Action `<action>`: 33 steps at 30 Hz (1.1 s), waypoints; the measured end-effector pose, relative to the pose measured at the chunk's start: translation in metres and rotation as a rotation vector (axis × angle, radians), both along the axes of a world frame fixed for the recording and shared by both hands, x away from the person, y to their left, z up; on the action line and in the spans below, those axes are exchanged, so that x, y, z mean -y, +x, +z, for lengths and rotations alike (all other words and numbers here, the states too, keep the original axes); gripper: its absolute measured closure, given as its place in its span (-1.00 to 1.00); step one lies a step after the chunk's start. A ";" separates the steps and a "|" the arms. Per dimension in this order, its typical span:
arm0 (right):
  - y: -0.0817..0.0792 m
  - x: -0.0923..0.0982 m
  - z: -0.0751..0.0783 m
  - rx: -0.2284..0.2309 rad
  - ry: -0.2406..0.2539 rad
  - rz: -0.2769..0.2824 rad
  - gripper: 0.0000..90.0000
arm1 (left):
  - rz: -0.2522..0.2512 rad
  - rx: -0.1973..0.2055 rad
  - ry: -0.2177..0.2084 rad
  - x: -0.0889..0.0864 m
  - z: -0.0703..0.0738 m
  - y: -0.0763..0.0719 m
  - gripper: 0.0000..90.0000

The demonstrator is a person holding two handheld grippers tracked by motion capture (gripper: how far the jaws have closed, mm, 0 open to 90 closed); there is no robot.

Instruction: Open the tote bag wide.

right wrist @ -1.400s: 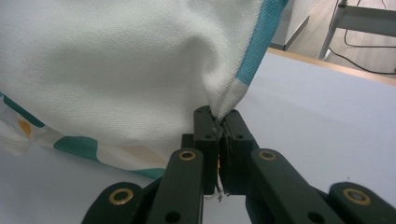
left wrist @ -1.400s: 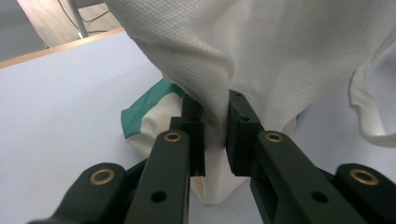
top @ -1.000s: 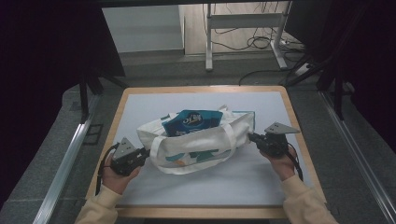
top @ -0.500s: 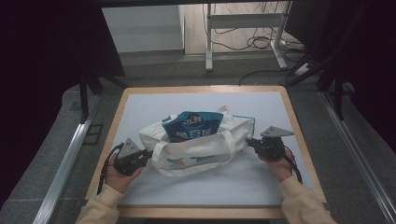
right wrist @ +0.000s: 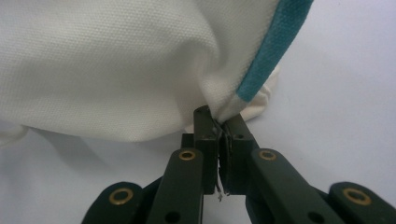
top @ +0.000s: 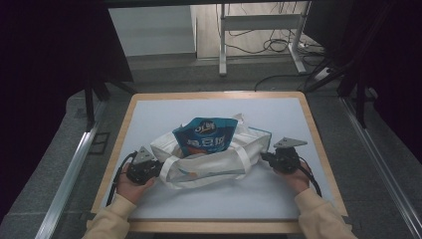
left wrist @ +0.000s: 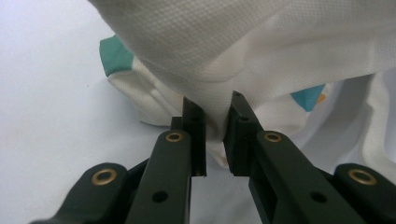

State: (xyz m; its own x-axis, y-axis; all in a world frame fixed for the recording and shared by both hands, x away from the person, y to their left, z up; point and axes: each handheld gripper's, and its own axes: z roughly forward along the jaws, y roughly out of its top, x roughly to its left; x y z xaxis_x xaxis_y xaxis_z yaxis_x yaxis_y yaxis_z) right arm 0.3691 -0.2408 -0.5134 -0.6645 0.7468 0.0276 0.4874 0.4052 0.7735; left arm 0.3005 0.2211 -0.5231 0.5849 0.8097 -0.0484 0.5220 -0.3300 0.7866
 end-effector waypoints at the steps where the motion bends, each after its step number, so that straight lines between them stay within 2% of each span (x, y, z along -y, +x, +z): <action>1: 0.000 0.000 0.000 0.000 0.000 0.000 0.90 | 0.001 -0.005 -0.002 0.000 -0.001 0.001 0.79; 5: 0.000 0.000 0.000 0.002 0.006 -0.003 0.86 | 0.005 -0.009 -0.013 -0.002 -0.001 0.003 0.78; 6: 0.000 0.000 0.000 0.002 0.003 -0.006 0.78 | 0.008 -0.005 -0.010 -0.002 -0.001 0.002 0.76; 7: 0.000 0.001 0.000 0.003 -0.003 -0.015 0.52 | 0.013 -0.006 -0.007 -0.002 0.000 0.002 0.64; 8: 0.000 0.001 0.000 0.003 -0.003 -0.015 0.52 | 0.015 -0.005 -0.009 -0.002 0.000 0.001 0.64; 9: 0.001 0.002 0.000 0.005 0.003 -0.027 0.40 | 0.017 -0.003 -0.016 -0.003 0.002 0.000 0.51; 11: 0.001 0.005 0.003 0.015 0.019 -0.055 0.18 | 0.021 0.018 -0.027 -0.005 0.007 -0.006 0.38; 14: -0.002 0.011 0.012 0.041 0.064 -0.086 0.01 | 0.028 0.054 -0.048 -0.009 0.017 -0.017 0.09; 15: -0.006 0.014 0.018 0.061 0.081 -0.092 -0.04 | 0.038 0.070 -0.056 -0.011 0.020 -0.020 0.07; 19: -0.012 0.018 0.029 0.085 0.104 -0.100 -0.06 | 0.065 0.113 -0.099 -0.021 0.036 -0.033 0.10; 20: -0.015 0.020 0.033 0.095 0.112 -0.103 -0.06 | 0.076 0.126 -0.116 -0.023 0.041 -0.036 0.17; 21: -0.019 0.024 0.042 0.127 0.134 -0.124 0.04 | 0.090 0.138 -0.127 -0.026 0.046 -0.038 0.41; 22: -0.020 0.026 0.047 0.142 0.150 -0.128 0.10 | 0.102 0.150 -0.146 -0.031 0.057 -0.041 0.50; 24: -0.021 0.027 0.057 0.162 0.164 -0.119 0.30 | 0.105 0.156 -0.161 -0.032 0.063 -0.041 0.69; 25: -0.021 0.027 0.057 0.162 0.164 -0.119 0.30 | 0.100 0.158 -0.176 -0.033 0.068 -0.041 0.69; 26: -0.020 0.026 0.065 0.165 0.175 -0.092 0.51 | 0.093 0.163 -0.192 -0.034 0.077 -0.039 0.81; 27: -0.020 0.026 0.065 0.165 0.175 -0.092 0.51 | 0.093 0.163 -0.192 -0.034 0.077 -0.039 0.86; 31: -0.015 0.017 0.082 0.175 0.193 -0.031 0.84 | 0.075 0.155 -0.215 -0.029 0.092 -0.029 0.98; 33: -0.011 0.009 0.091 0.184 0.191 -0.003 0.92 | 0.067 0.161 -0.218 -0.025 0.099 -0.022 1.00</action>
